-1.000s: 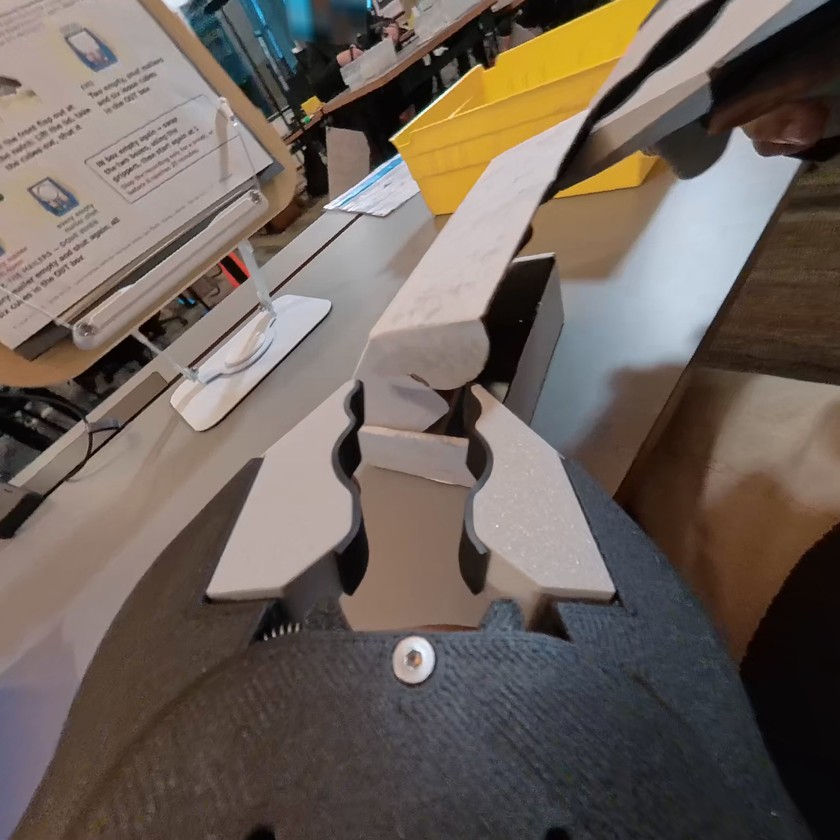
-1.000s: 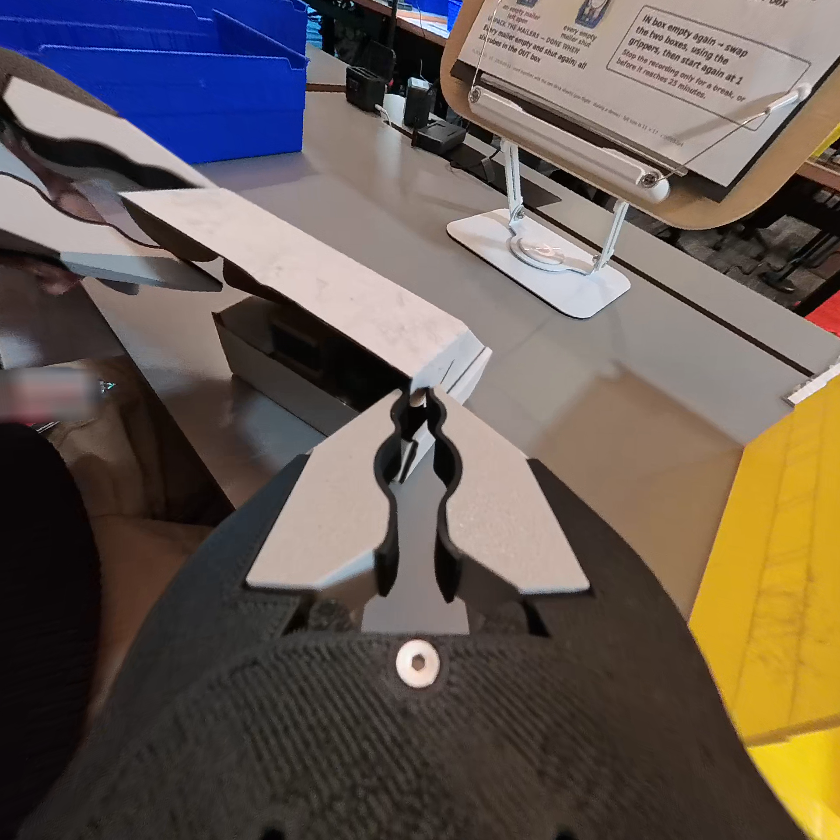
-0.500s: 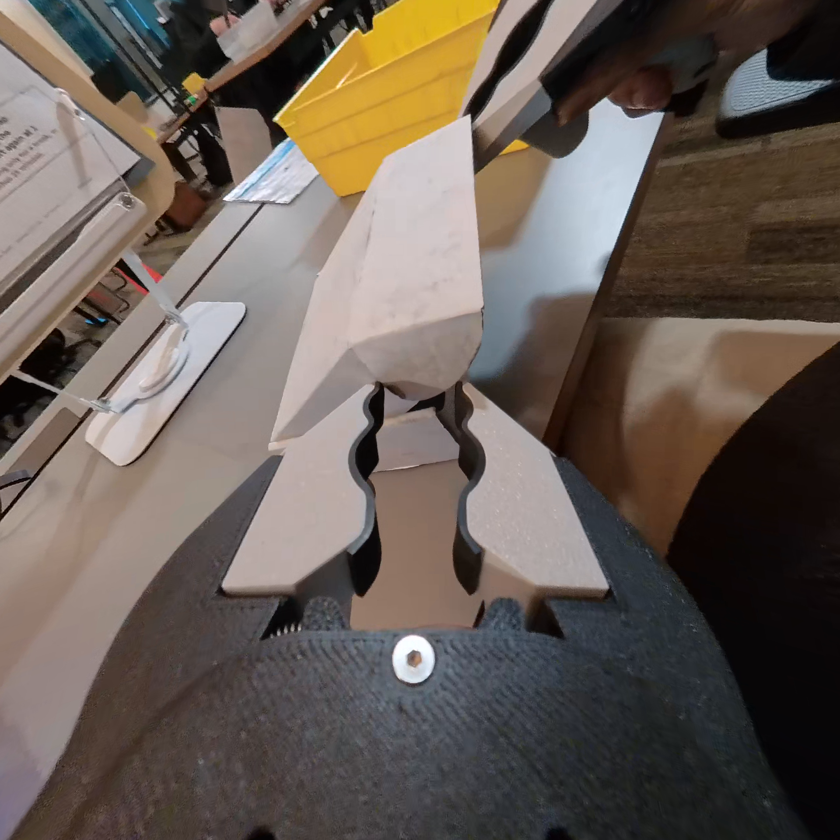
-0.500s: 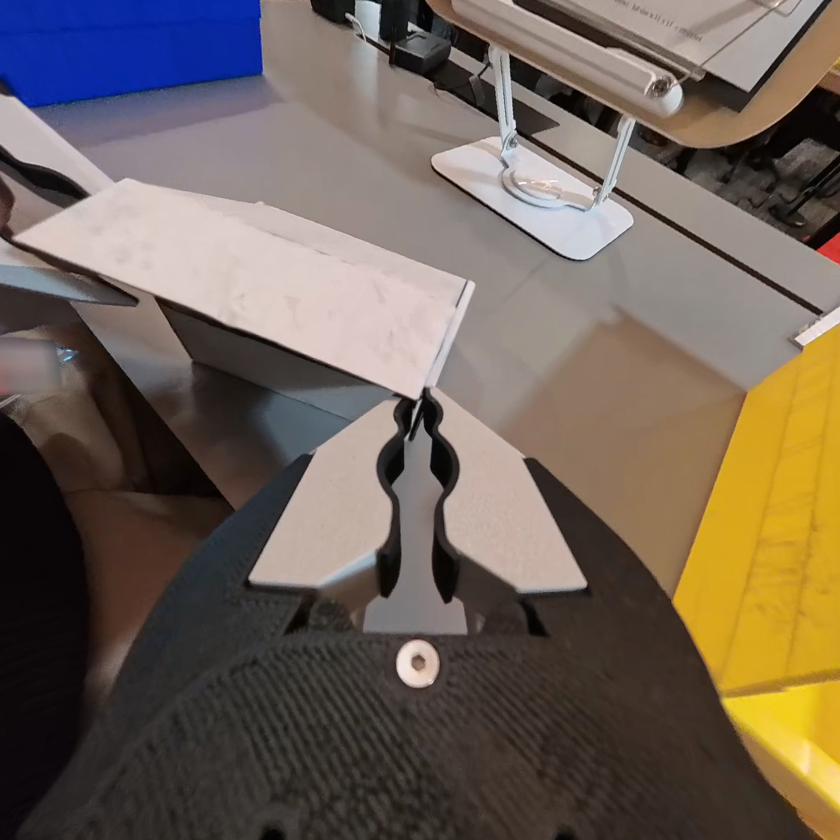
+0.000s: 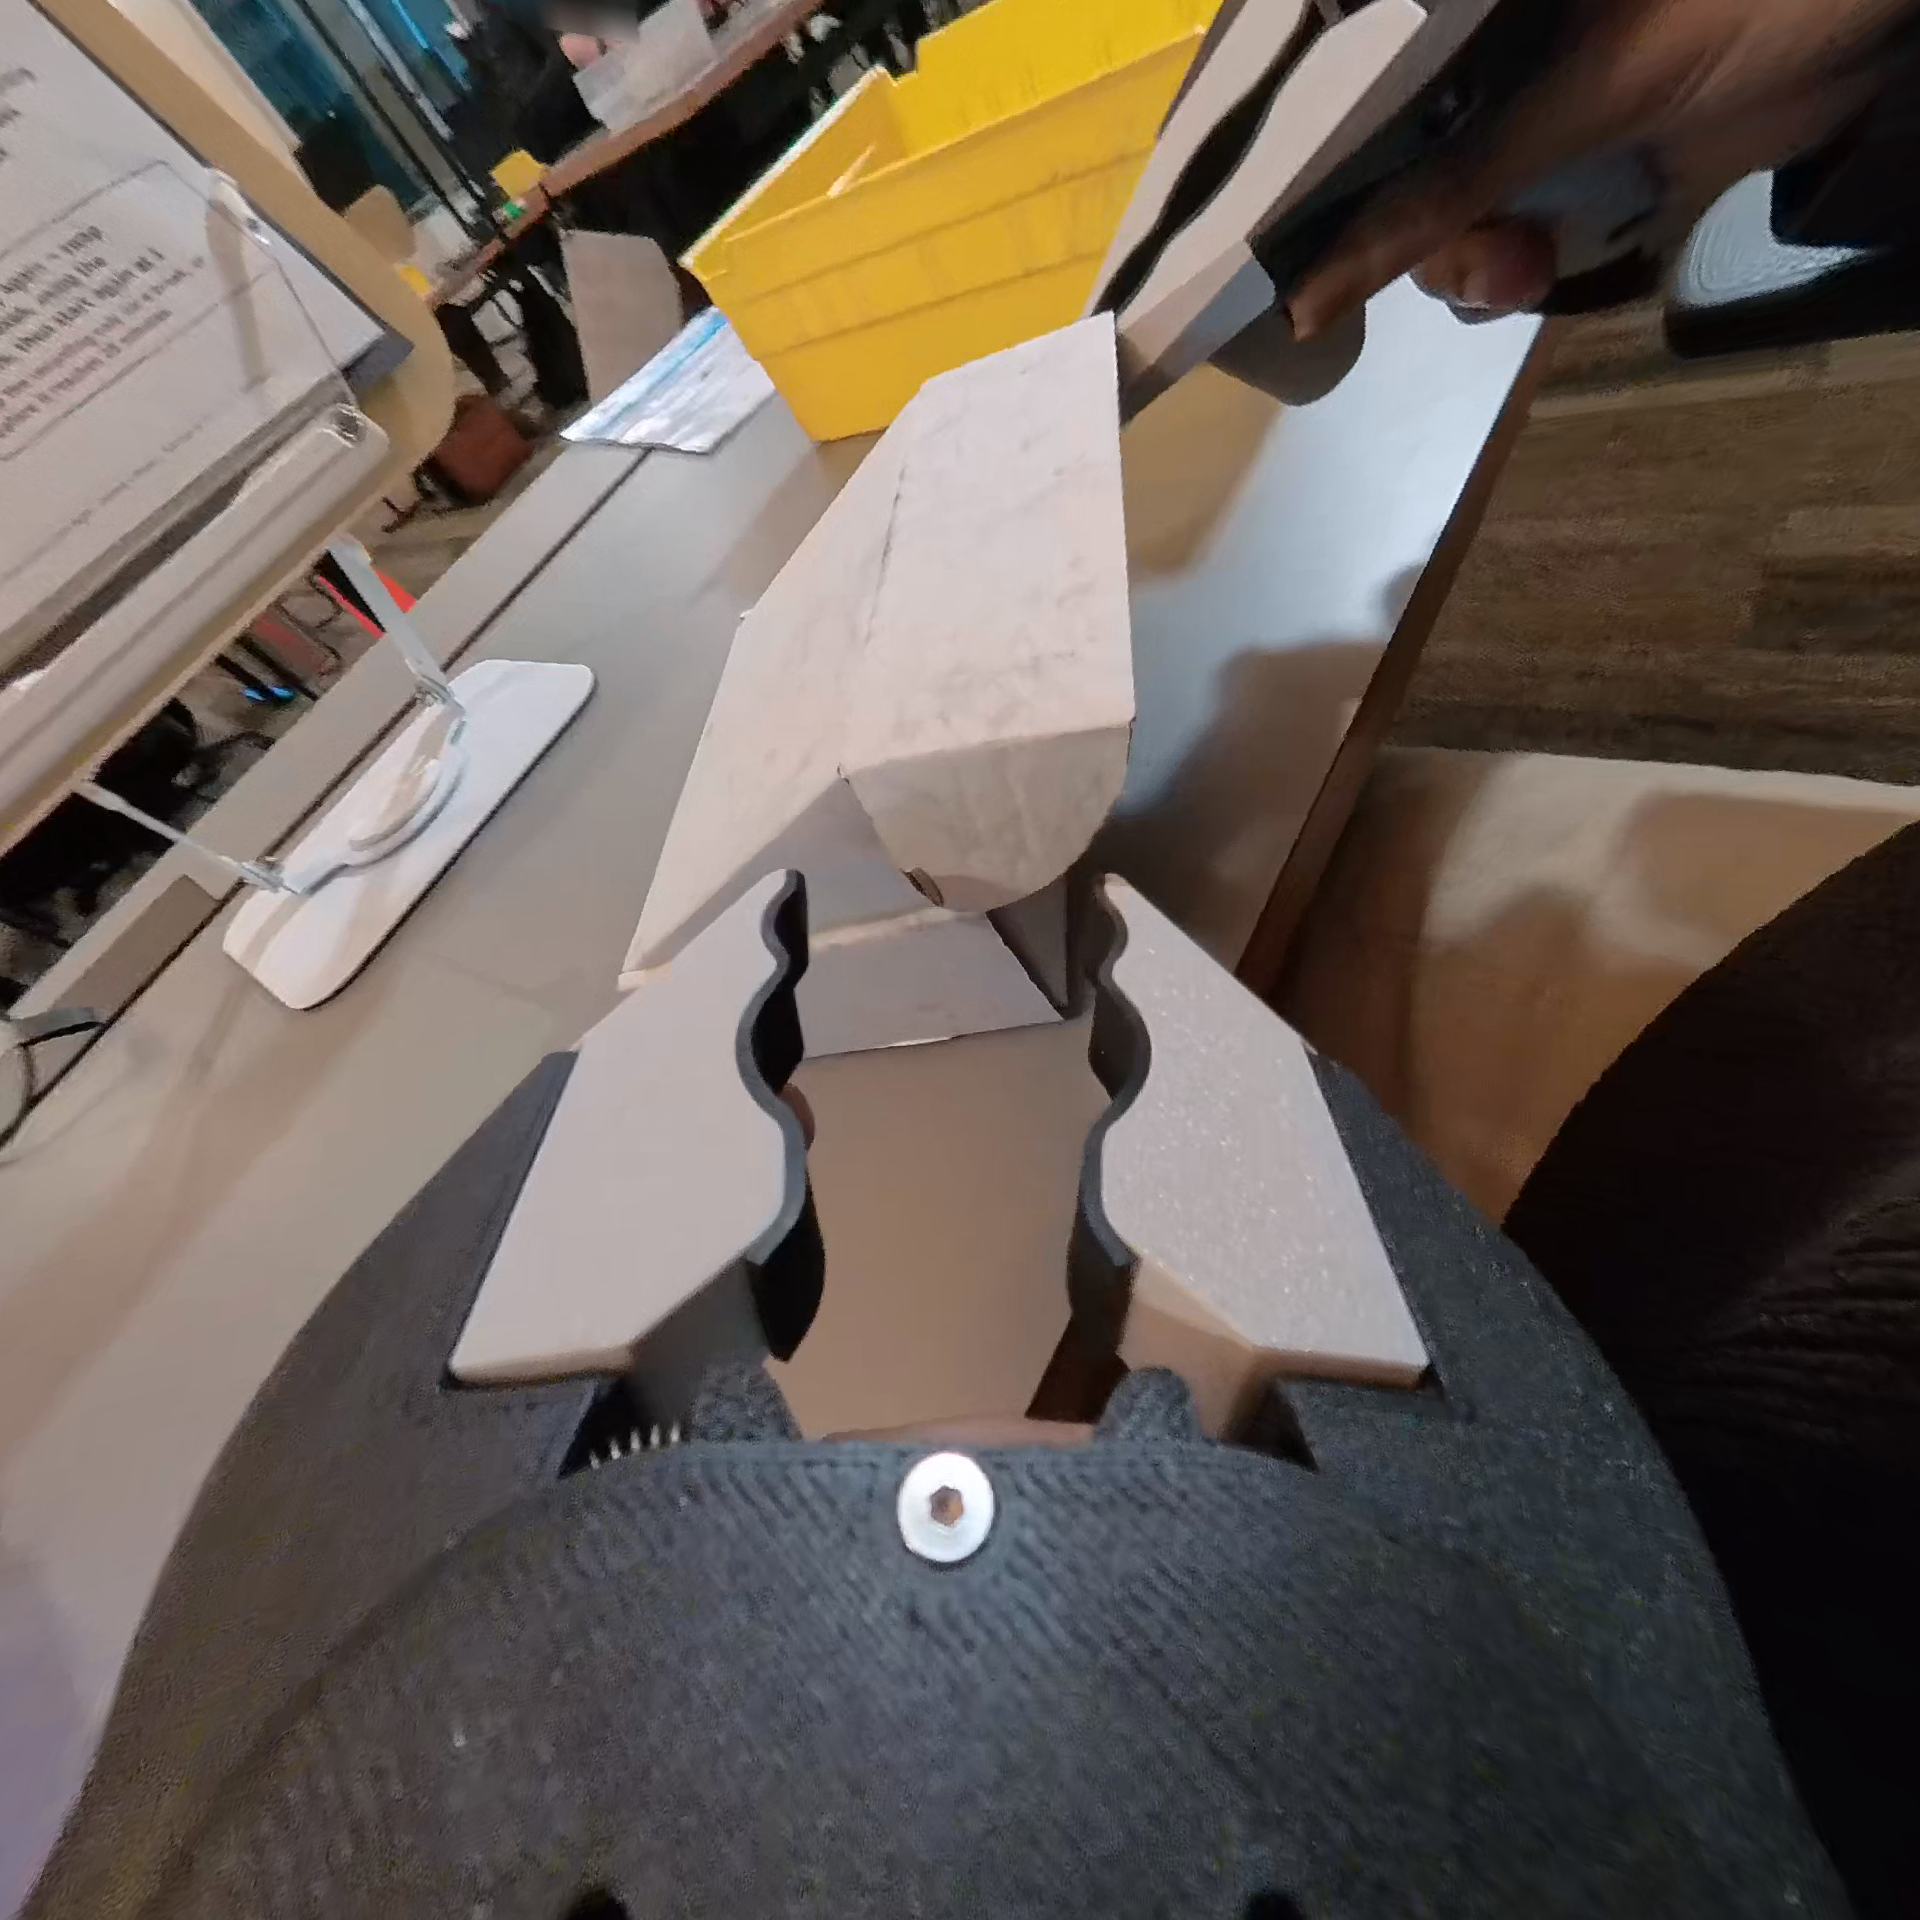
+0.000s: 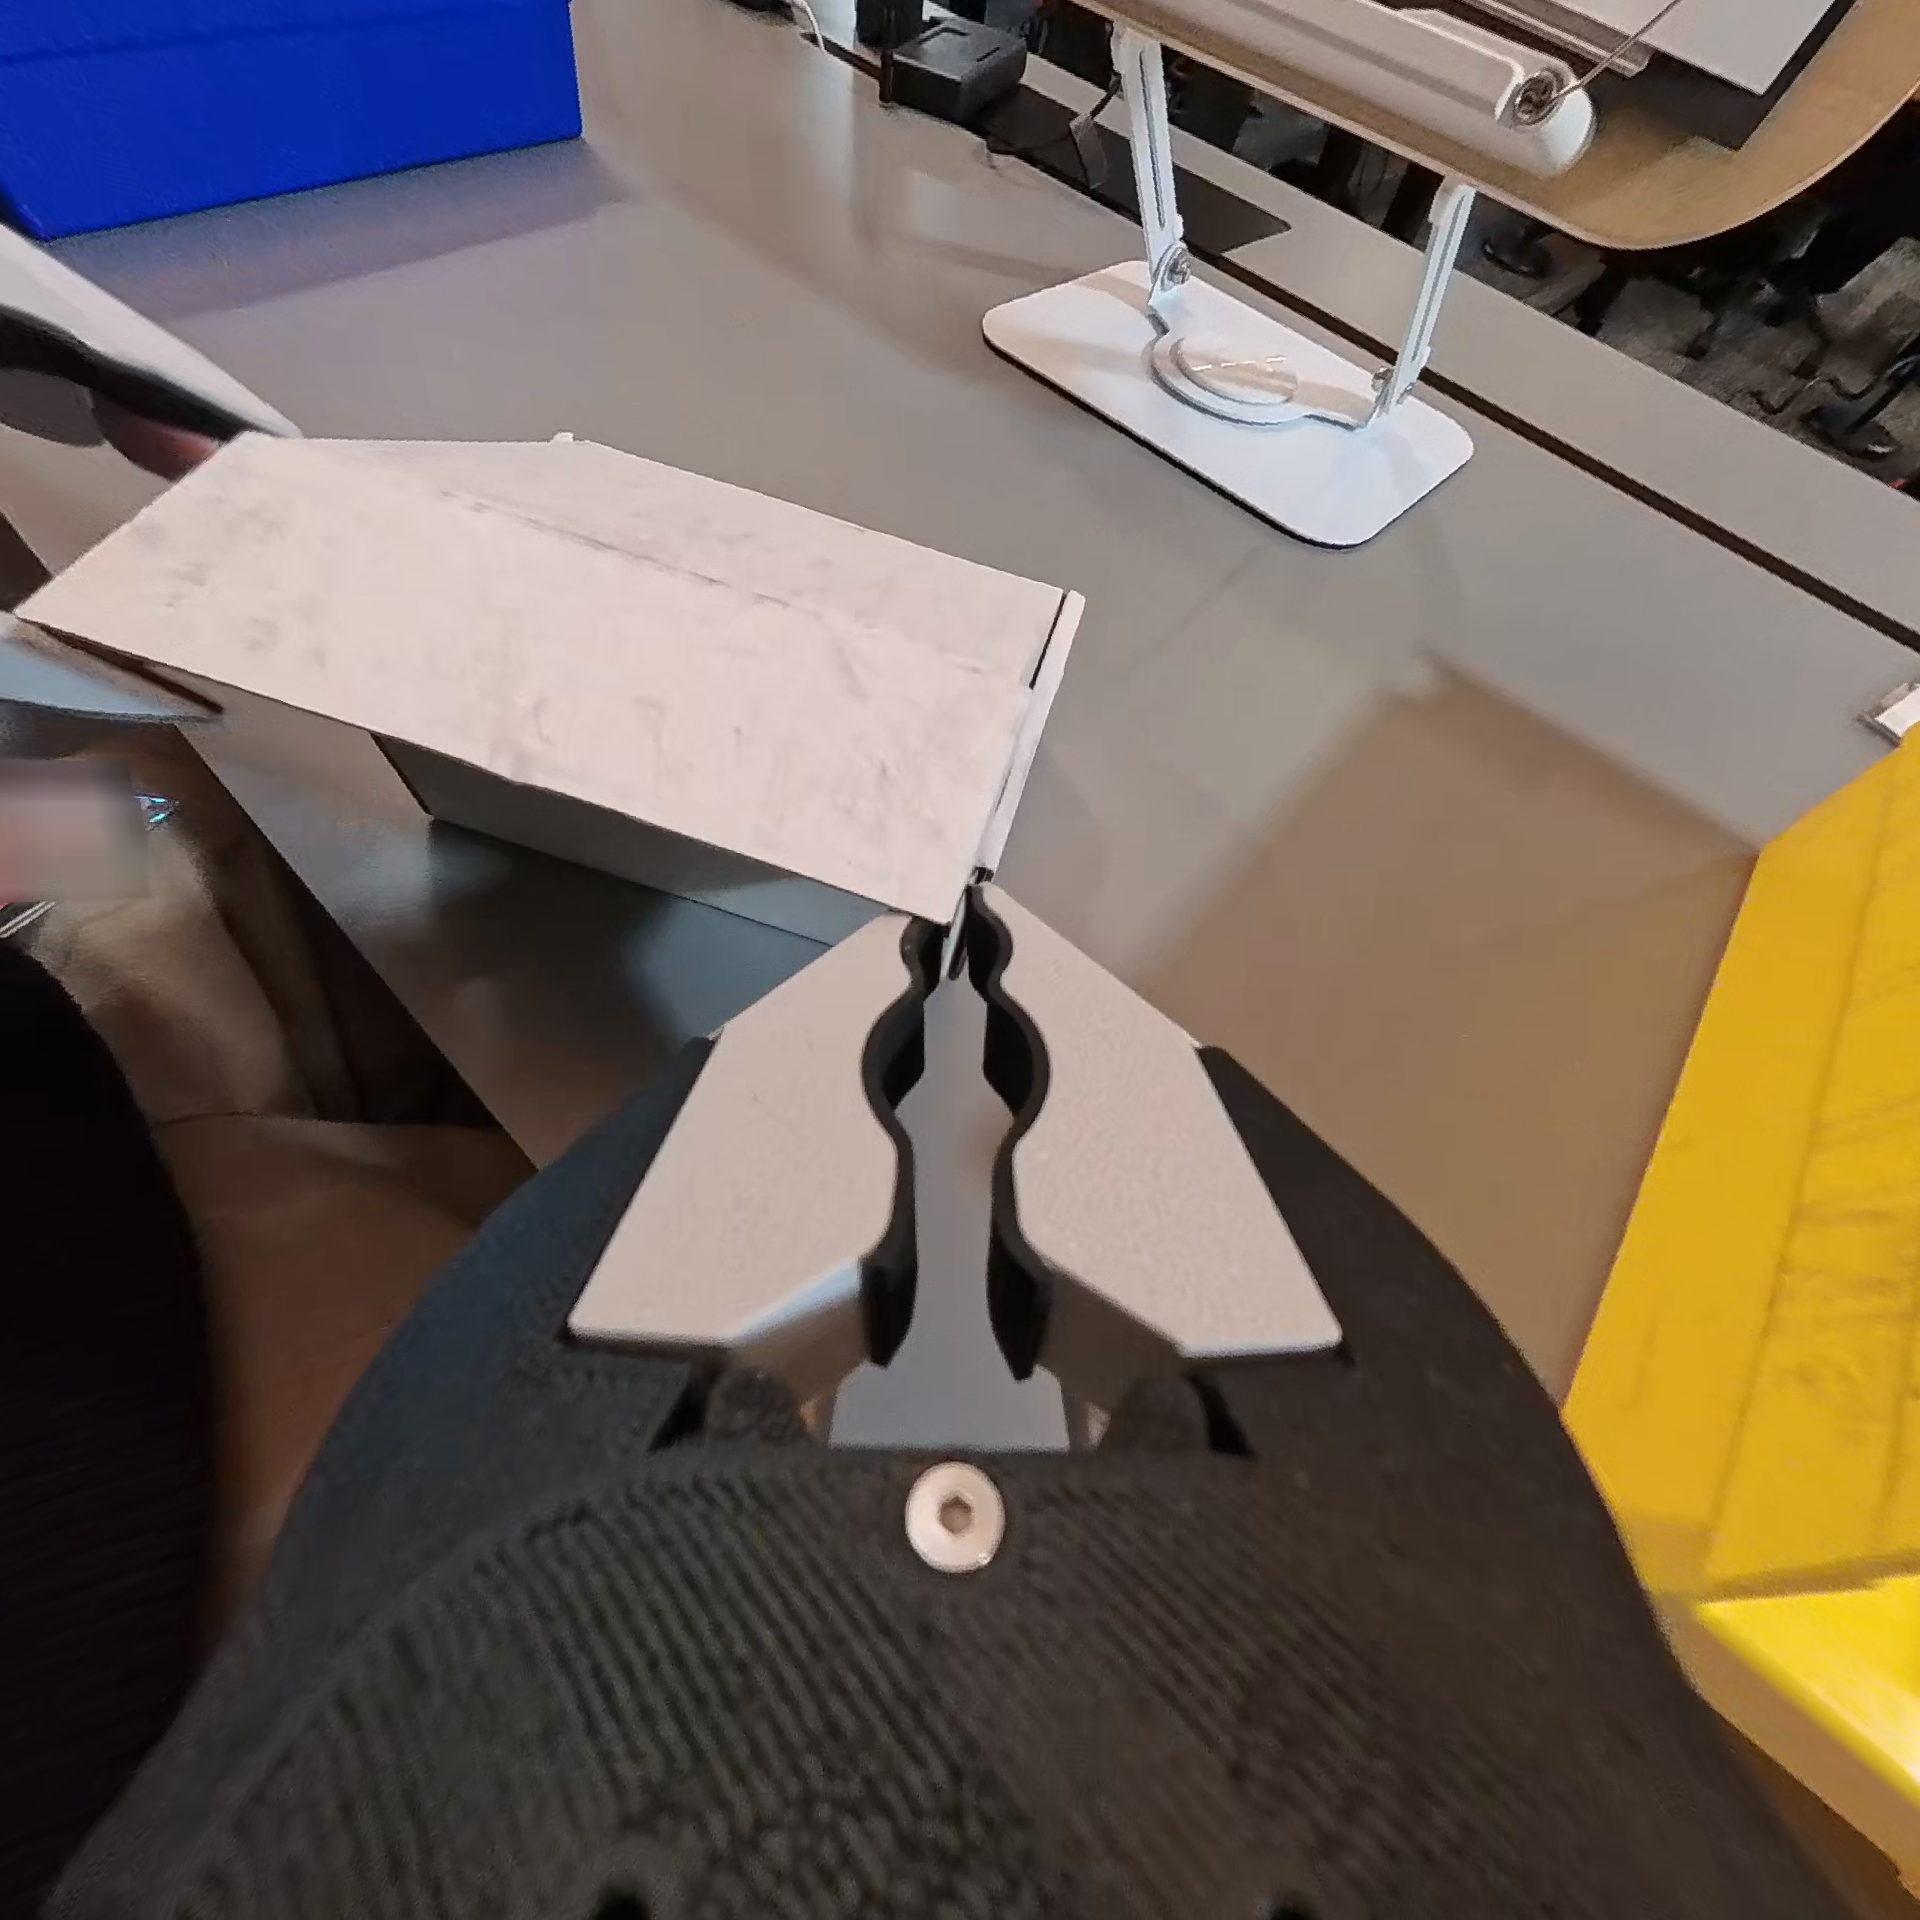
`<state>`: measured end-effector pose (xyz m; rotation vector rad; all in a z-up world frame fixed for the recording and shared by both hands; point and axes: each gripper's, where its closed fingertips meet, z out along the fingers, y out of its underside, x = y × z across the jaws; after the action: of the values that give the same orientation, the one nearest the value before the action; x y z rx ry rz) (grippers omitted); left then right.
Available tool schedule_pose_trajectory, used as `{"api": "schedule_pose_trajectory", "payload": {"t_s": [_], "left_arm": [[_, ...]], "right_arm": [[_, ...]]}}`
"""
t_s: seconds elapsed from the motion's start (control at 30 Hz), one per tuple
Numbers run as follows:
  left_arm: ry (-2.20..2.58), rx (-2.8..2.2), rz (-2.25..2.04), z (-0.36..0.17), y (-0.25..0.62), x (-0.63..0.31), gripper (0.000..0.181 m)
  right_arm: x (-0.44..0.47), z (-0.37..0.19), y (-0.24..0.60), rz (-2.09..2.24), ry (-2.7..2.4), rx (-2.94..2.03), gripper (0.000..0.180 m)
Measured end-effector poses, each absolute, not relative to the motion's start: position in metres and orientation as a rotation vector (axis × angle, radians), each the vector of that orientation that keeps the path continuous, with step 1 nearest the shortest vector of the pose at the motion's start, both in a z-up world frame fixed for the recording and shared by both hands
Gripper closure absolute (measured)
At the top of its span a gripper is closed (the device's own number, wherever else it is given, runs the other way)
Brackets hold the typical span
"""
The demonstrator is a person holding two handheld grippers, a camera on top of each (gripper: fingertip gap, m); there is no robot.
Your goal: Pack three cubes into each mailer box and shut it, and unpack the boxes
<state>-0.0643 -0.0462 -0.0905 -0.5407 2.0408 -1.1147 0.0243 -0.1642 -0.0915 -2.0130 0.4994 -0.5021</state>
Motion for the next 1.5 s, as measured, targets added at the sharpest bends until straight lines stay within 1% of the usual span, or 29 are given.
{"api": "schedule_pose_trajectory", "payload": {"t_s": [0.07,0.13,0.17,0.23,0.37,0.57,0.83,0.97,1.13,1.37,1.5], "left_arm": [[1.994,-0.538,-1.110,-0.085,-0.048,-0.065,0.120],[1.993,-0.533,-1.098,-0.086,-0.052,-0.065,0.119],[1.997,-0.545,-1.067,-0.090,-0.051,-0.063,0.121],[1.952,-0.589,-1.012,-0.091,-0.040,-0.052,0.130],[1.876,-0.789,-1.066,-0.085,-0.016,-0.030,0.145],[1.824,-1.014,-1.135,-0.089,0.018,-0.011,0.157],[1.878,-0.921,-1.041,-0.096,0.014,-0.020,0.159],[1.925,-0.900,-1.000,-0.102,0.014,-0.024,0.161],[1.936,-0.893,-0.941,-0.106,0.018,-0.023,0.168],[1.942,-0.858,-0.874,-0.107,0.019,-0.022,0.167],[1.927,-0.720,-0.753,-0.109,0.022,-0.019,0.166]], "right_arm": [[0.023,-0.092,-0.163,-0.496,0.494,-2.013,0.177],[0.021,-0.092,-0.161,-0.492,0.482,-2.020,0.177],[0.020,-0.091,-0.159,-0.490,0.472,-2.023,0.177],[0.016,-0.090,-0.153,-0.489,0.450,-2.026,0.176],[0.008,-0.088,-0.134,-0.458,0.401,-2.007,0.173],[0.004,-0.088,-0.110,-0.450,0.352,-1.981,0.169],[0.002,-0.089,-0.112,-0.491,0.353,-2.001,0.171],[-0.003,-0.094,-0.113,-0.586,0.284,-2.079,0.174],[-0.011,-0.102,-0.108,-0.632,0.227,-2.147,0.174],[-0.013,-0.105,-0.108,-0.533,0.266,-2.111,0.174],[-0.011,-0.104,-0.108,-0.602,0.239,-2.130,0.175]]}}
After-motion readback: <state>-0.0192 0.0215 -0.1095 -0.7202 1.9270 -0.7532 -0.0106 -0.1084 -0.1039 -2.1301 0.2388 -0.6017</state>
